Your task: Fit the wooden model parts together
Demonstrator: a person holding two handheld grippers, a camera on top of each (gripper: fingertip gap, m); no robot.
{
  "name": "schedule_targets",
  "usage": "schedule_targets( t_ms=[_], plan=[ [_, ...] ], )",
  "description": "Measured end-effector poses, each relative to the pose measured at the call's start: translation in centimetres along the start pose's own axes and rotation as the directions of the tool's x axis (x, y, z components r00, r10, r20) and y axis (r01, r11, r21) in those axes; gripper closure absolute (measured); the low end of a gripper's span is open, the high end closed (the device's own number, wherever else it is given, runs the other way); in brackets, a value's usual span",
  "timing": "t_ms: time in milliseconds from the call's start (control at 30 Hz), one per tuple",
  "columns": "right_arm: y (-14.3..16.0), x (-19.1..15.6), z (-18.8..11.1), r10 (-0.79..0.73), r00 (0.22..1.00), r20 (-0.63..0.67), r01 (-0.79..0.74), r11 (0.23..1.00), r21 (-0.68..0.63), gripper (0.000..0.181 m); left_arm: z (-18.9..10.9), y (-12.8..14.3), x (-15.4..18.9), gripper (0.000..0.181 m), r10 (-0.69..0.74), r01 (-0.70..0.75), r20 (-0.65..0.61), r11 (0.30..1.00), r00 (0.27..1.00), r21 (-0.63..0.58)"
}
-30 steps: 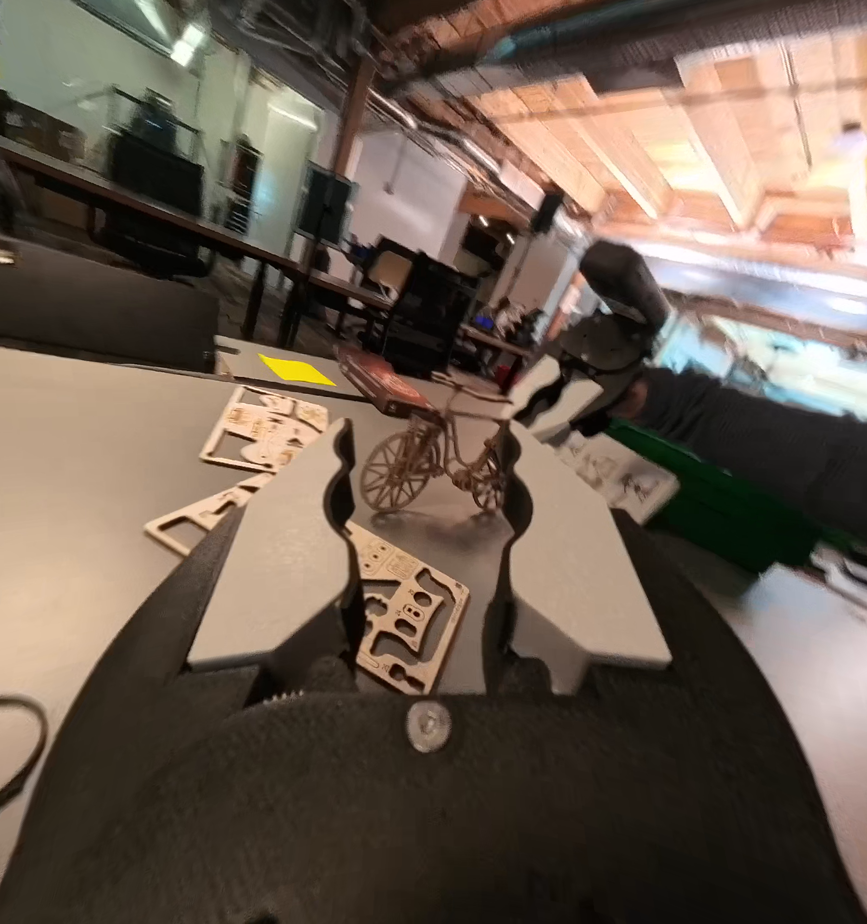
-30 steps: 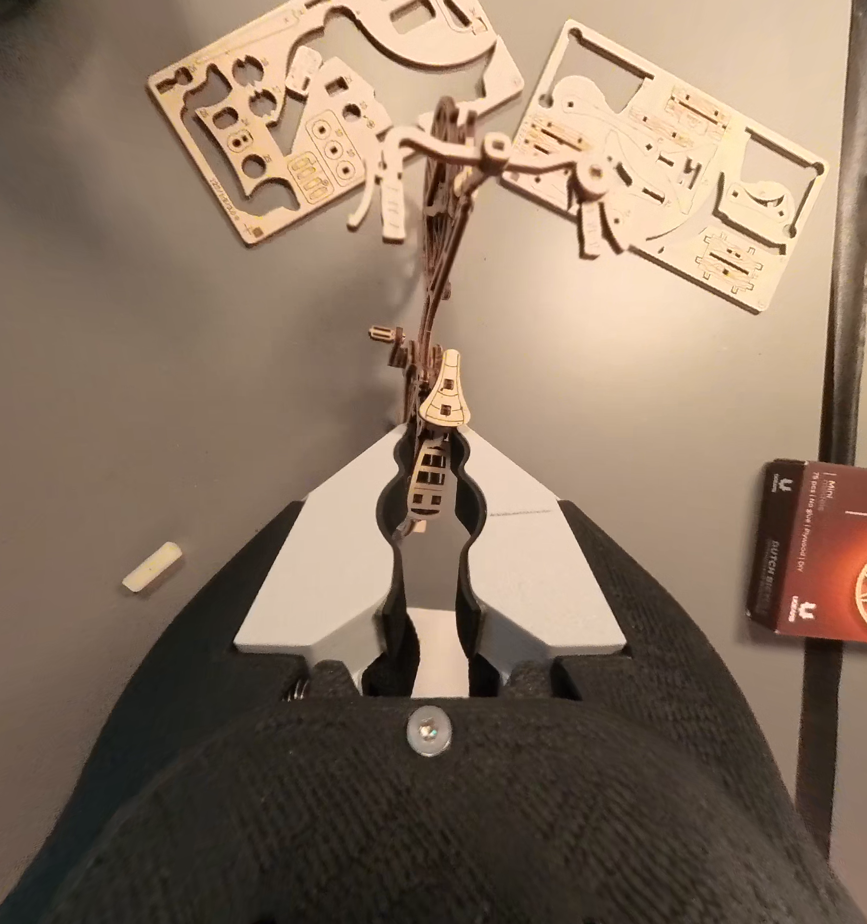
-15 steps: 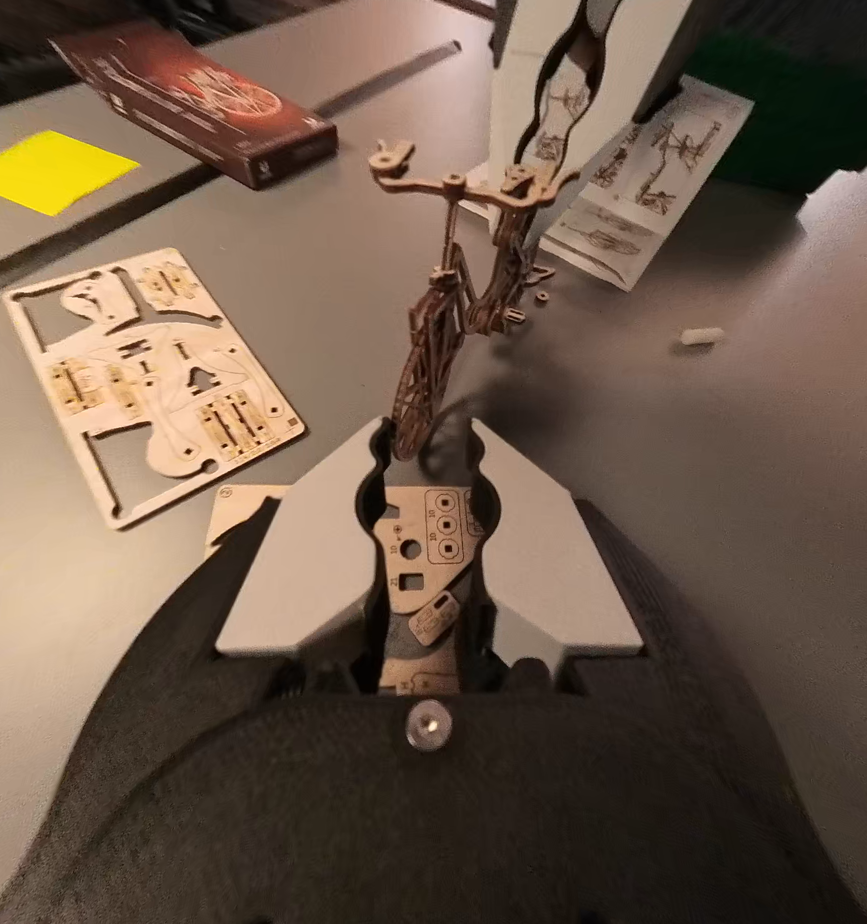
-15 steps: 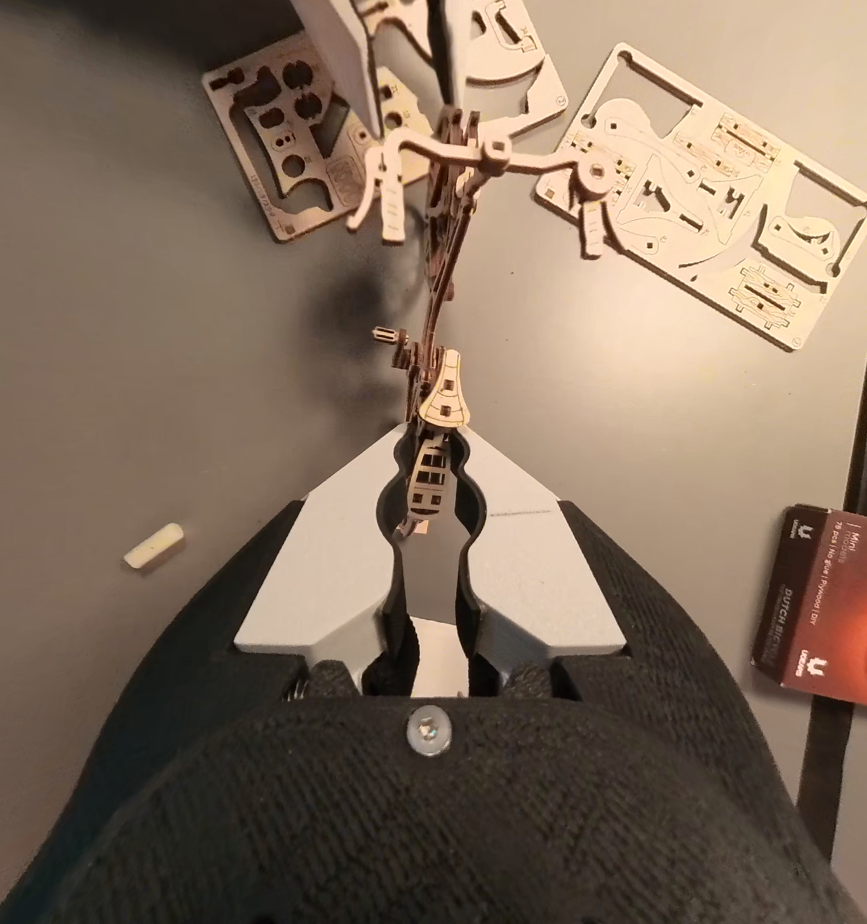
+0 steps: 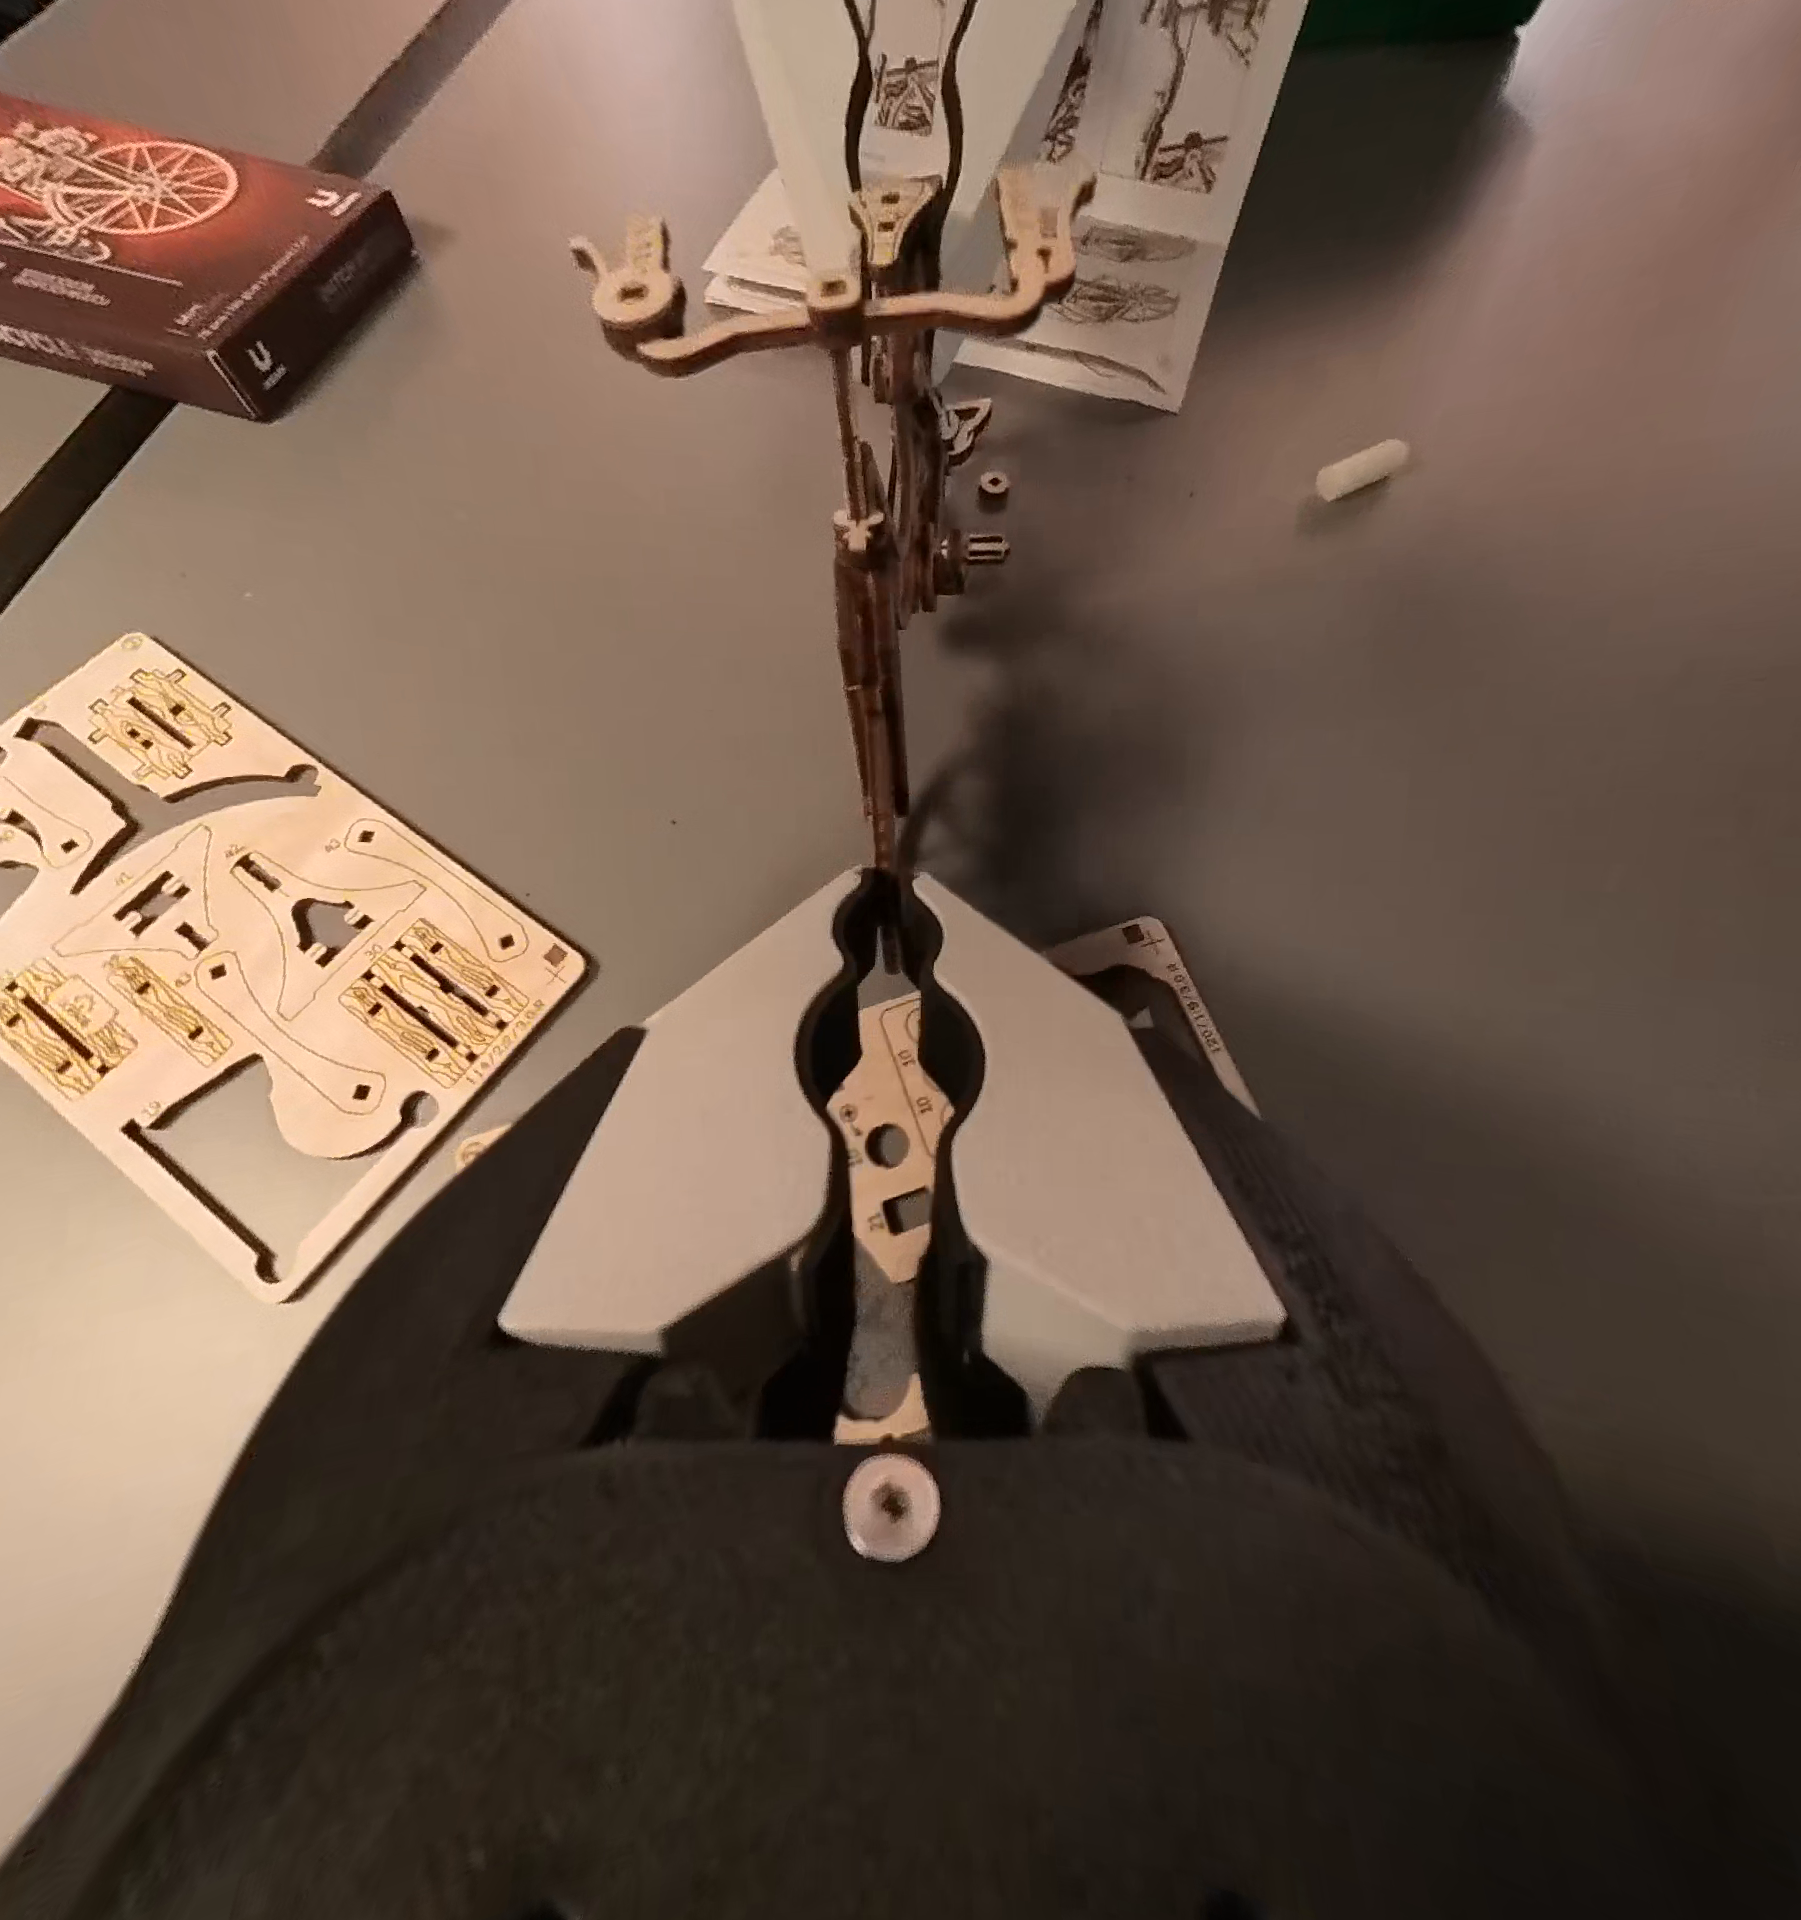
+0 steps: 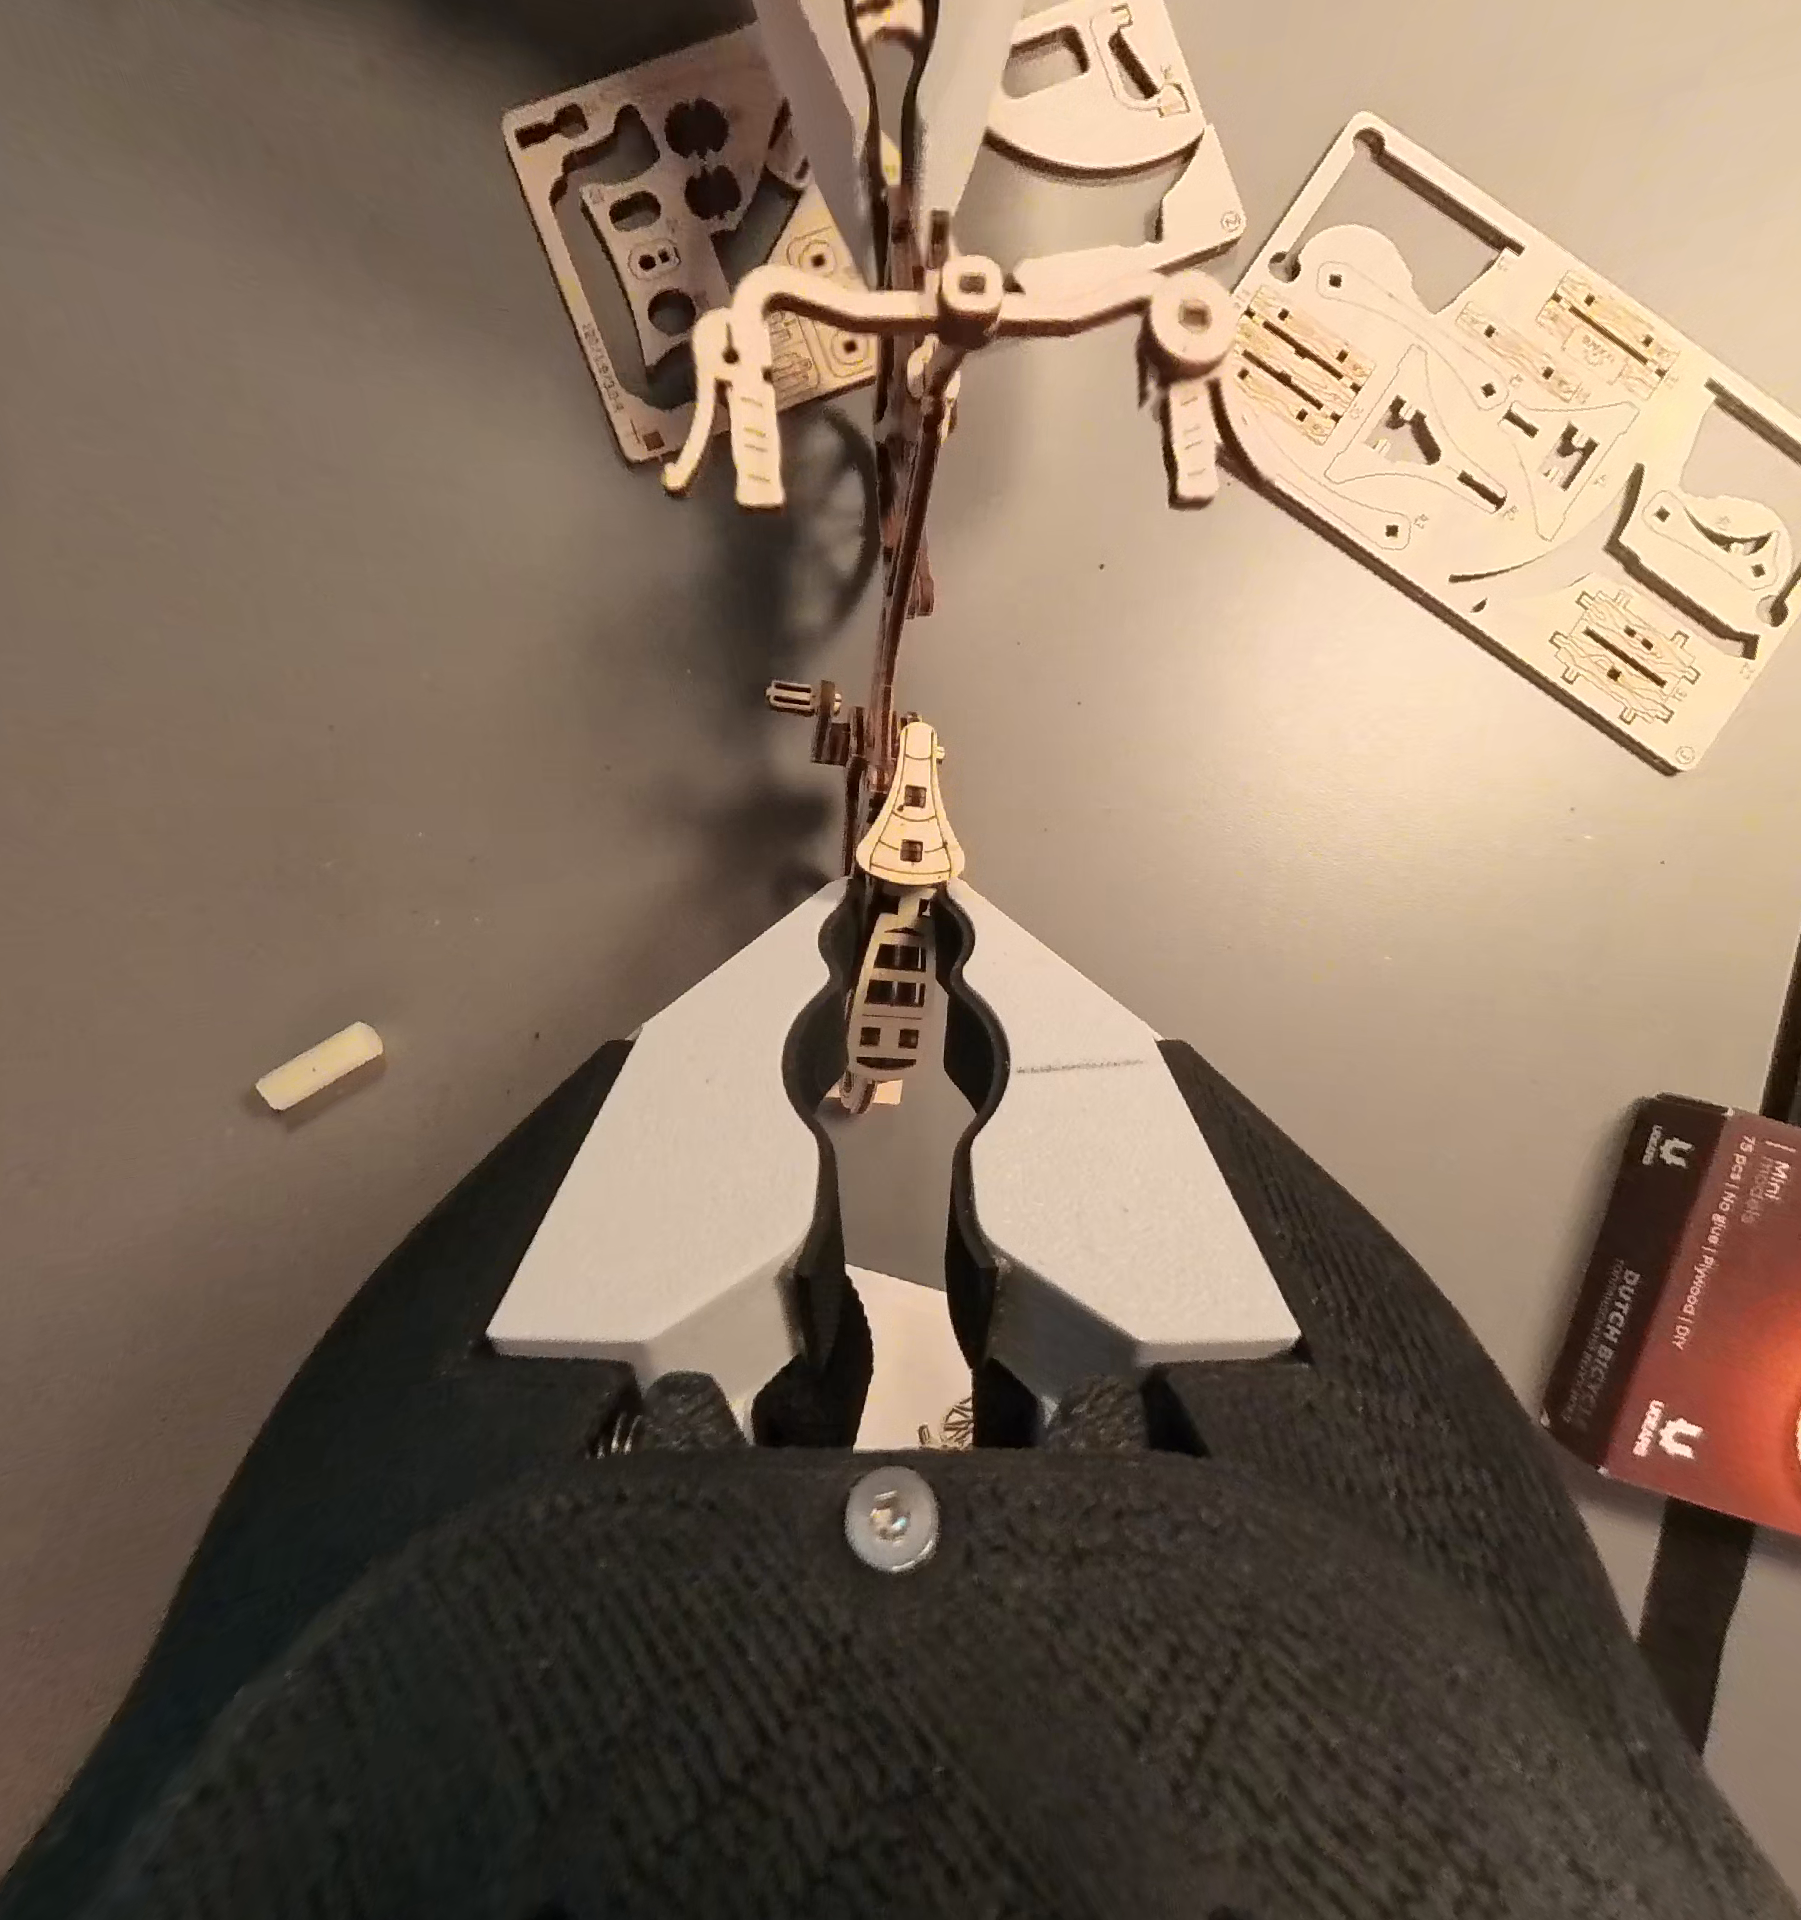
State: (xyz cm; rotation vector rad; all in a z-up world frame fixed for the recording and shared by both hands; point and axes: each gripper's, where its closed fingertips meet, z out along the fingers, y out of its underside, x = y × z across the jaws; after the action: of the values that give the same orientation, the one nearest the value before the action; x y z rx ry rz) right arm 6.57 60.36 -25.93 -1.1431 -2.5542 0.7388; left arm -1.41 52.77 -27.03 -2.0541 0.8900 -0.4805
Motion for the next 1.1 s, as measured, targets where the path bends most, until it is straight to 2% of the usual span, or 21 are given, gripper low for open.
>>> schedule_targets(
  t_ms=[133, 267, 467, 900, 1000, 1100],
  plan=[
    [0.1, 0.1, 0.0, 0.004, 1.0, -0.006, -0.004, 1.0, -0.001, 0.17, 0.0, -0.1, -0.5, 0.178, 0.012, -0.011, 0.014, 1.0, 1.0, -0.014],
    [0.0, 0.2, 0.0, 0.003, 1.0, -0.008, -0.003, 1.0, -0.013, 0.17, 0.1, 0.2, -0.8, 0.157, -0.027, 0.028, 0.033, 0.999, 0.999, -0.022],
    [0.0, 0.2, 0.2, -0.016, 1.0, -0.018, 0.015, 0.999, -0.034, 0.167, -1.8, 0.2, -0.8, 0.149, -0.092, 0.087, 0.072, 0.993, 0.993, 0.075],
    [0.0, 0.0, 0.5, -0.022, 1.0, -0.017, 0.02, 0.997, -0.079, 0.155, -4.2, 1.0, -0.4, 0.145, -0.132, 0.119, 0.115, 0.986, 0.985, 0.114],
    [0.0, 0.0, 0.1, -0.022, 1.0, -0.019, 0.02, 0.997, -0.08, 0.169, -4.4, 0.9, -0.3, 0.144, -0.13, 0.116, 0.119, 0.986, 0.984, 0.116],
    [0.0, 0.1, -0.1, -0.042, 0.998, -0.037, 0.039, 0.996, -0.086, 0.171, -4.5, 0.7, -0.2, 0.144, -0.126, 0.111, 0.124, 0.986, 0.984, 0.124]
  ],
)
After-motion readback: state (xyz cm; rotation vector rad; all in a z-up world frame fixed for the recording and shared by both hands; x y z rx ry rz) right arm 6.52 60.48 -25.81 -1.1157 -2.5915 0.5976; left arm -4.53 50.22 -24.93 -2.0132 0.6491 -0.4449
